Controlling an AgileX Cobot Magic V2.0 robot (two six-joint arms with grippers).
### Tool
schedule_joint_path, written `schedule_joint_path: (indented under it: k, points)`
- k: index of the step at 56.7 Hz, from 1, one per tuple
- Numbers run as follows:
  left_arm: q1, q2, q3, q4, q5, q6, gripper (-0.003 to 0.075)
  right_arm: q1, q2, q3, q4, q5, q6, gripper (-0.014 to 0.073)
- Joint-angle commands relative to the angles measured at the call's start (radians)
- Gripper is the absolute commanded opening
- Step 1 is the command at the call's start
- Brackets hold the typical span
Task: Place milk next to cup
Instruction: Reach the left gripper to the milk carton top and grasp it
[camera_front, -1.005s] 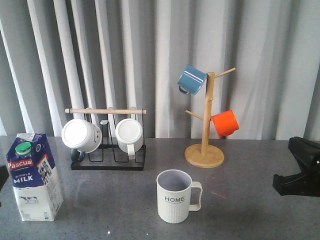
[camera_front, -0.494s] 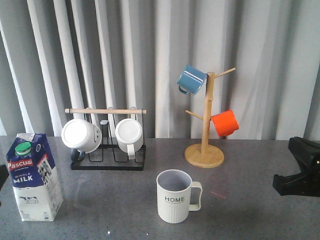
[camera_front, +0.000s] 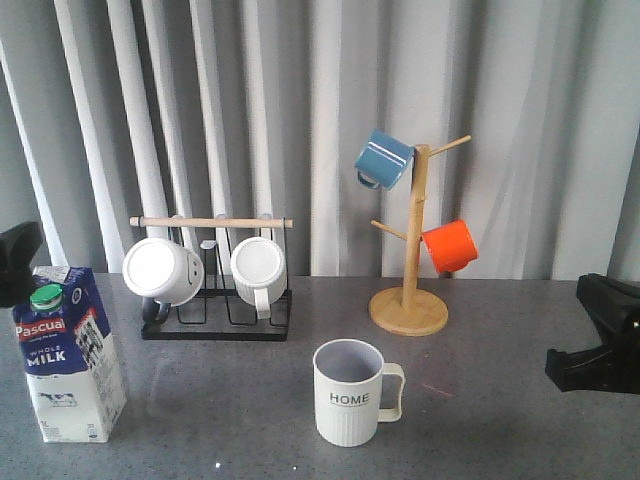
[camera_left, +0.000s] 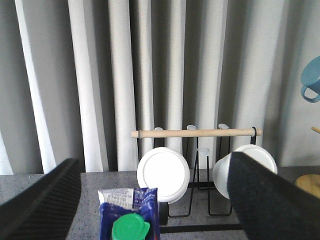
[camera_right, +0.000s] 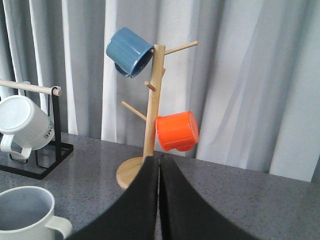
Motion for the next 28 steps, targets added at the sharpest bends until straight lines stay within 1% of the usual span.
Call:
schedule_joint_path:
  k: [1, 6, 13, 25, 28]
  points:
    - [-0.001, 0.059, -0.093, -0.004, -0.057, 0.006, 0.0584, -0.004, -0.019, -0.028, -0.007, -0.072, -0.01, -0.0008]
    - [-0.001, 0.136, -0.136, -0.004, -0.054, 0.001, 0.0584, -0.004, -0.019, -0.028, -0.007, -0.072, -0.01, -0.0008]
    - [0.005, 0.219, -0.148, -0.011, -0.054, -0.002, 0.0584, -0.004, -0.019, -0.028, -0.007, -0.072, -0.01, -0.0008]
    - [0.062, 0.31, -0.148, -0.137, -0.032, -0.001, 0.0584, -0.004, -0.019, -0.028, -0.007, -0.072, -0.01, -0.0008]
    - [0.069, 0.316, -0.148, -0.14, -0.033, -0.001, 0.0584, -0.004, -0.019, -0.028, -0.007, -0.072, -0.01, -0.0008]
